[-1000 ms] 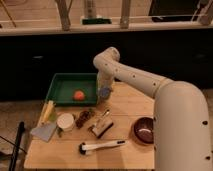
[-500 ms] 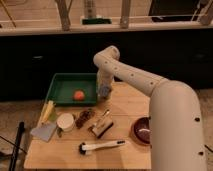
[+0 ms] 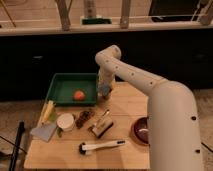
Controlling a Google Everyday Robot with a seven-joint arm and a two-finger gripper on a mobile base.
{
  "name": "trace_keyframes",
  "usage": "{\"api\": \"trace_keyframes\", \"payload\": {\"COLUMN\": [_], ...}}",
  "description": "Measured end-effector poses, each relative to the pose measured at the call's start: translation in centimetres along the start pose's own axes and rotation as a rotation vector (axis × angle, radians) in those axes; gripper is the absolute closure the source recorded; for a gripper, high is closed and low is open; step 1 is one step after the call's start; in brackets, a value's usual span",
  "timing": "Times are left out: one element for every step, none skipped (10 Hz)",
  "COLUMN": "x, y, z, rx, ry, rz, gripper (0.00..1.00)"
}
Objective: Place sponge in metal cup
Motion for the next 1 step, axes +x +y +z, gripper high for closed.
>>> {"api": "trace_keyframes", "payload": {"x": [0.15], "y": [-0.02], "z": [0.02], "rx": [0.000], "ry": [0.000], "rz": [0.003], "gripper": [0.98]}}
